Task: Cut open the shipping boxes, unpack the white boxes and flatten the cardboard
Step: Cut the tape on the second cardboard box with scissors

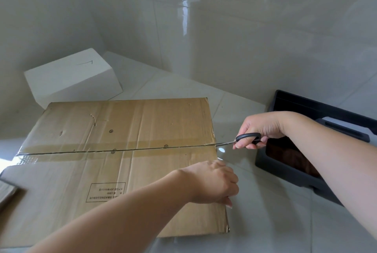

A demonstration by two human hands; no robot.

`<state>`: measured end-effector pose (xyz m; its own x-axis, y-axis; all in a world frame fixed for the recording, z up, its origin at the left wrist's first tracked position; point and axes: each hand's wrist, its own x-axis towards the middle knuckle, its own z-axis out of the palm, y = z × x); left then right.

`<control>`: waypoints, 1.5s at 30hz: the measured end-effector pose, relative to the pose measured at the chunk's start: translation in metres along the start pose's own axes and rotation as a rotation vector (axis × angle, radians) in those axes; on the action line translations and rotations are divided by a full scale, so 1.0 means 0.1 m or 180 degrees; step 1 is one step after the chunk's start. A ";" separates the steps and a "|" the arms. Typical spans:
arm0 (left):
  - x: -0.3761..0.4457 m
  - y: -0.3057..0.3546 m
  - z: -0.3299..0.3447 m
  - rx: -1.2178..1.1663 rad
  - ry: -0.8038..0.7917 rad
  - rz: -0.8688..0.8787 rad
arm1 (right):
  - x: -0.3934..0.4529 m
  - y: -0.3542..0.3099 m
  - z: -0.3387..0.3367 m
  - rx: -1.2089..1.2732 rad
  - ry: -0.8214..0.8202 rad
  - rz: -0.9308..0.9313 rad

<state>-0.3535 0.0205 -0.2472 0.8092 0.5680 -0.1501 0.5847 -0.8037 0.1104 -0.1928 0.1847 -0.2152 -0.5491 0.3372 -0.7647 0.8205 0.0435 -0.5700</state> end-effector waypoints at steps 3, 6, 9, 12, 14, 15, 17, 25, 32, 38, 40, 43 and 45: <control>-0.03 0.02 0.01 0.0056 0.0017 0.0062 | 0.02 -0.01 0.01 -0.0111 -0.0040 -0.0039; -0.04 0.04 0.01 0.0097 0.0000 0.0042 | 0.02 0.00 0.02 -0.0196 0.0003 -0.0179; -0.07 0.04 0.02 0.0112 -0.0054 0.0000 | 0.01 -0.02 0.03 -0.0204 0.0035 -0.0288; -0.10 0.02 0.02 0.0087 -0.0057 0.0015 | 0.00 -0.07 0.03 -0.0226 0.0009 -0.0199; -0.13 0.01 0.02 0.0068 -0.0030 0.0037 | 0.01 -0.09 0.05 -0.0146 -0.0026 -0.0105; -0.14 0.00 0.02 0.0062 0.0001 0.0052 | 0.02 -0.12 0.06 -0.0104 -0.0049 -0.0083; -0.16 0.00 0.02 -0.0026 0.0177 0.0111 | 0.02 -0.16 0.09 -0.0030 -0.0067 -0.0074; -0.74 -0.35 0.03 -0.0193 0.0732 -0.0664 | 0.06 -0.09 0.07 -0.0309 0.0001 -0.0234; -1.78 -0.73 0.16 -0.0141 0.0668 -0.2159 | 0.13 0.01 0.06 -0.0400 -0.0067 -0.0317; -1.80 -0.74 0.29 -0.0223 0.0502 -0.2373 | 0.14 -0.06 0.02 -0.0581 -0.0008 -0.0418; -1.67 -0.73 0.32 -0.0282 0.0456 -0.2347 | 0.14 -0.04 0.04 -0.0558 0.0031 -0.0437; -1.52 -0.77 0.35 -0.0366 0.0396 -0.2372 | 0.15 0.00 0.08 -0.0336 -0.0029 -0.0430; -1.52 -0.83 0.36 -0.0407 0.0428 -0.2483 | 0.15 0.00 0.10 -0.0282 -0.0039 -0.0426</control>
<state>-0.5270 -0.0051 -0.2685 0.1599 0.9808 -0.1116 0.9802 -0.1444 0.1355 -0.2026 0.1805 -0.2300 -0.6559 0.3113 -0.6876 0.7504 0.1703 -0.6387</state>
